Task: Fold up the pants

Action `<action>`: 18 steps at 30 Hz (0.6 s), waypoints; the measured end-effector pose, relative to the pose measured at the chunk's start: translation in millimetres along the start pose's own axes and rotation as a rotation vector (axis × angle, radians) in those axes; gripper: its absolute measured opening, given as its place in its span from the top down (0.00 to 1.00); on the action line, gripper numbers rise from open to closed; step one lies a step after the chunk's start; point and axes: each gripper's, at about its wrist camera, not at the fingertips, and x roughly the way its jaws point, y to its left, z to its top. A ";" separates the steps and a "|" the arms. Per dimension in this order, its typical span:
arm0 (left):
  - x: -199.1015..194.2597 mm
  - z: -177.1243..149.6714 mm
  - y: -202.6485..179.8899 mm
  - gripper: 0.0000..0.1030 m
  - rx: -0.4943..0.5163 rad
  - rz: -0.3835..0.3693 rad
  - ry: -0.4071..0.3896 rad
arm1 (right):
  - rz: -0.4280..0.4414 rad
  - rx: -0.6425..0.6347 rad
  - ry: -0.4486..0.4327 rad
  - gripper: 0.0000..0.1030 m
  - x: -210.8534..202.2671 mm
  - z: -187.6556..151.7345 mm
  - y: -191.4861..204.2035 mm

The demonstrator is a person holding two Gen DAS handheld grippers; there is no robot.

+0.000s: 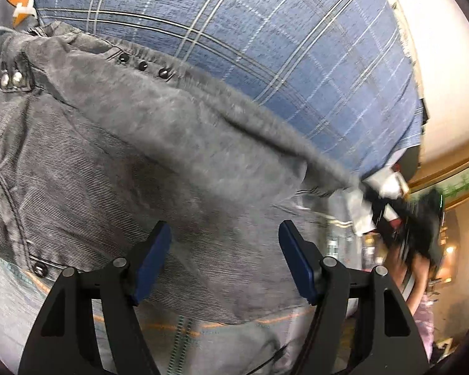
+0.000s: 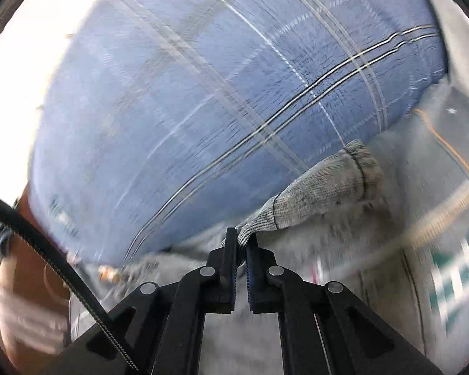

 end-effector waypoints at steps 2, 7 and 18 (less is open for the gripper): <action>-0.8 1.5 -2.3 0.32 -0.007 -0.030 0.003 | 0.038 -0.001 -0.008 0.96 -16.9 -31.0 -0.9; 24.9 17.5 -12.7 0.32 -0.040 0.001 0.052 | 0.062 0.081 0.054 0.96 -4.8 -45.9 -26.7; 123.8 71.6 -56.6 0.48 -0.112 0.203 0.158 | 0.115 0.104 0.136 0.96 -6.1 -42.2 -57.5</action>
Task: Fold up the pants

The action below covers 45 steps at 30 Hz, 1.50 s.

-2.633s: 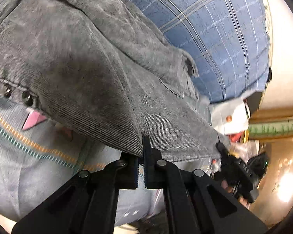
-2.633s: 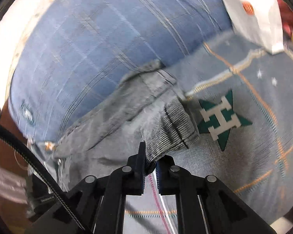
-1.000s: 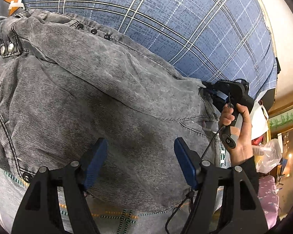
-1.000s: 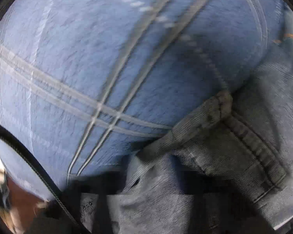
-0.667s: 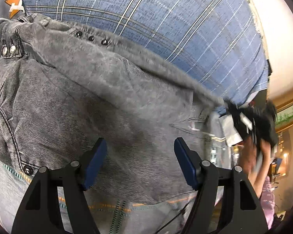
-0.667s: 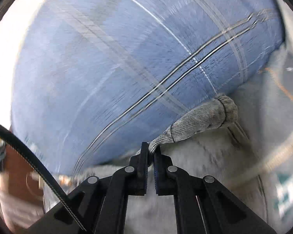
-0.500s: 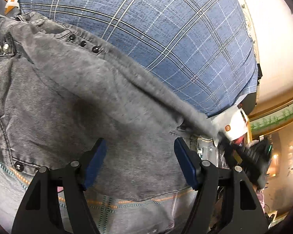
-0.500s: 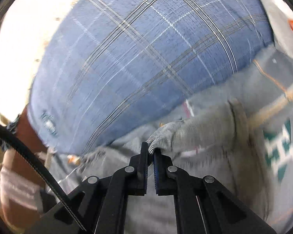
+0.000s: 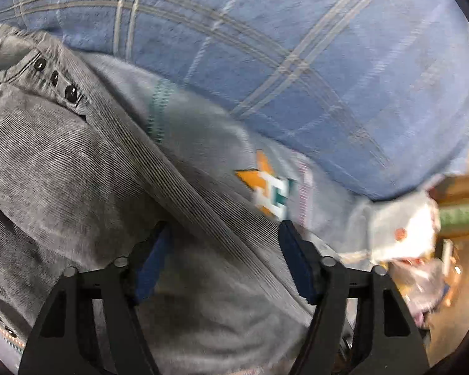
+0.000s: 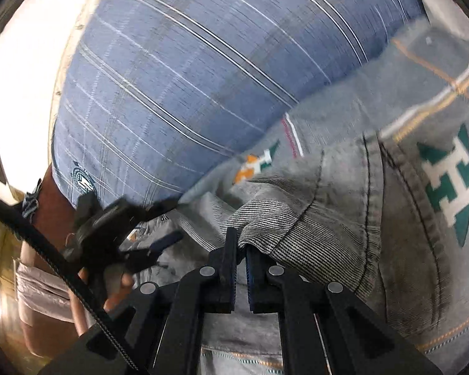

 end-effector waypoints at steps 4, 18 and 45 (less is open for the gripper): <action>-1.4 -6.8 9.2 0.99 -0.032 0.017 -0.023 | 0.039 0.024 0.035 0.95 3.9 5.3 -9.9; -68.8 -87.2 32.5 0.99 0.038 -0.114 -0.072 | 0.050 0.314 0.065 0.59 9.7 0.2 -67.0; -41.6 -159.0 55.2 0.99 0.157 -0.228 0.008 | -0.218 -0.001 0.058 0.91 -55.4 -24.2 -43.1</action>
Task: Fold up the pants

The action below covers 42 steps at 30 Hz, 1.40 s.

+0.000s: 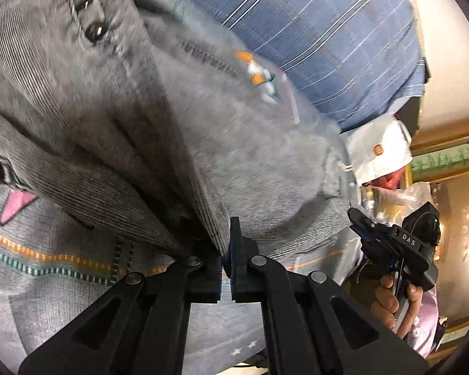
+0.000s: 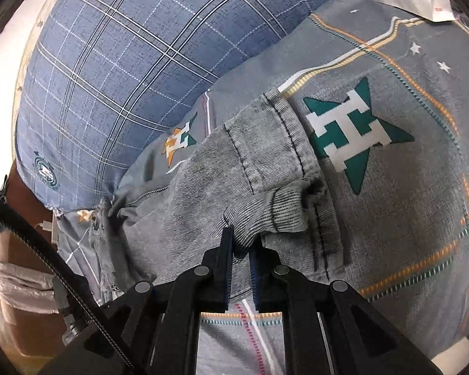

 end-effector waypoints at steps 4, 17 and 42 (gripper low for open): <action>-2.3 1.3 -14.0 0.99 0.087 0.053 -0.026 | -0.040 -0.072 -0.055 0.91 -18.5 -6.7 16.9; -39.5 2.7 -24.3 0.52 0.152 0.113 -0.161 | -0.268 -0.252 -0.242 0.31 -32.1 -16.2 47.4; -157.9 101.4 140.6 0.52 -0.317 0.133 -0.248 | 0.263 -0.456 0.283 0.39 227.7 -5.6 296.2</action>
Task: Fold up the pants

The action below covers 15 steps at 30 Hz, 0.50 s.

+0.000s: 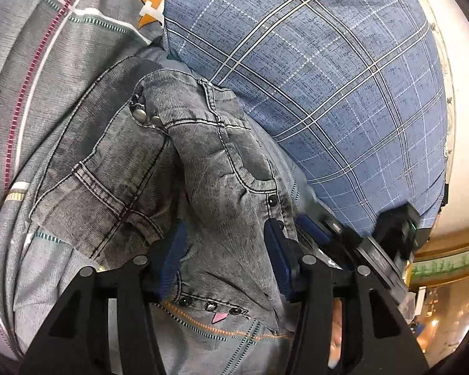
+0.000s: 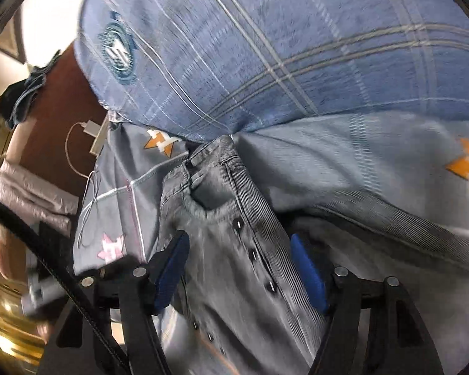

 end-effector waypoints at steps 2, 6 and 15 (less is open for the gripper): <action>1.0 3.8 5.2 0.52 -0.018 -0.013 0.008 | -0.075 -0.022 0.028 0.44 18.4 5.9 1.5; -5.6 7.4 8.8 0.52 -0.024 -0.031 0.001 | -0.107 -0.028 0.027 0.87 23.8 -1.9 12.0; -19.2 9.1 -14.5 0.35 0.046 -0.048 -0.072 | 0.033 -0.284 -0.075 0.90 -20.7 -92.2 78.3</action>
